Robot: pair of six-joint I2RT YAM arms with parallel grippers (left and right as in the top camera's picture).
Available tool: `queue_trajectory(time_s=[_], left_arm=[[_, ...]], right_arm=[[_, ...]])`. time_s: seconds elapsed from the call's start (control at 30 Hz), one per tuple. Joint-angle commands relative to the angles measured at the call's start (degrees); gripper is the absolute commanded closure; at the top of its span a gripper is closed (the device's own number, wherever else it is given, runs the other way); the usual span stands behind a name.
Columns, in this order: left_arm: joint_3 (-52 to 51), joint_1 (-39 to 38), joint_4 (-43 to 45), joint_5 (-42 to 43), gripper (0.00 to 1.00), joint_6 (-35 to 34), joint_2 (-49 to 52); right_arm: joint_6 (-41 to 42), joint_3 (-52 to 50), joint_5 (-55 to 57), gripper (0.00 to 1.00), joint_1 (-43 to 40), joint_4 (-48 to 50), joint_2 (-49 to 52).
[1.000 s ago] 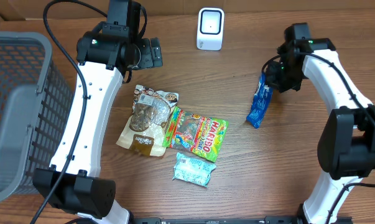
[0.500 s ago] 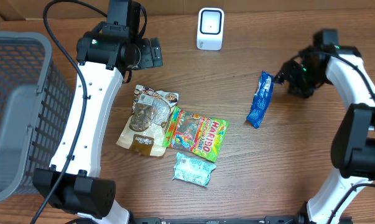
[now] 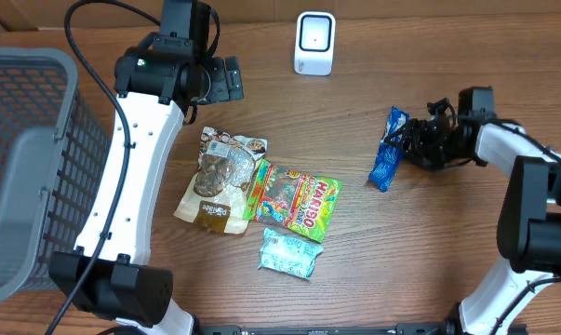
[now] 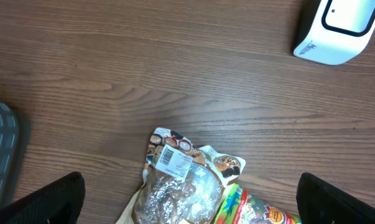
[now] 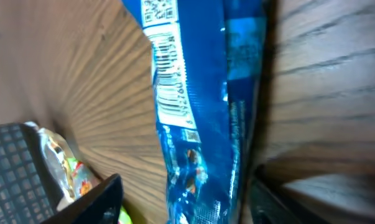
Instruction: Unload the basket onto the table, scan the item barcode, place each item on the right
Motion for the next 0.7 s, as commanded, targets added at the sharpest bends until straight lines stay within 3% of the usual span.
queue_trajectory(time_s=[0.0,0.07,0.23,0.5,0.67], left_arm=[[0.9,0.2,0.0,-0.3,0.0,1.3,-0.9],[0.9,0.2,0.0,-0.3,0.0,1.3,-0.9],[0.9,0.2,0.0,-0.3,0.0,1.3,-0.9],[0.9,0.2,0.0,-0.3,0.0,1.3,-0.9],[0.9,0.2,0.0,-0.3,0.0,1.3,-0.9]], right_arm=[[4.0,-5.2,1.5,0.41,0.4,2.8,0.9],[3.9,-6.4,1.6,0.5,0.7,4.2,0.9],[4.6,-5.7,1.9,0.89,0.7,3.7,0.7],[3.4,4.1,10.5,0.95,1.3,-9.5,-4.6],[2.7,14.7,26.8,0.96,6.2,-22.8,-5.9]])
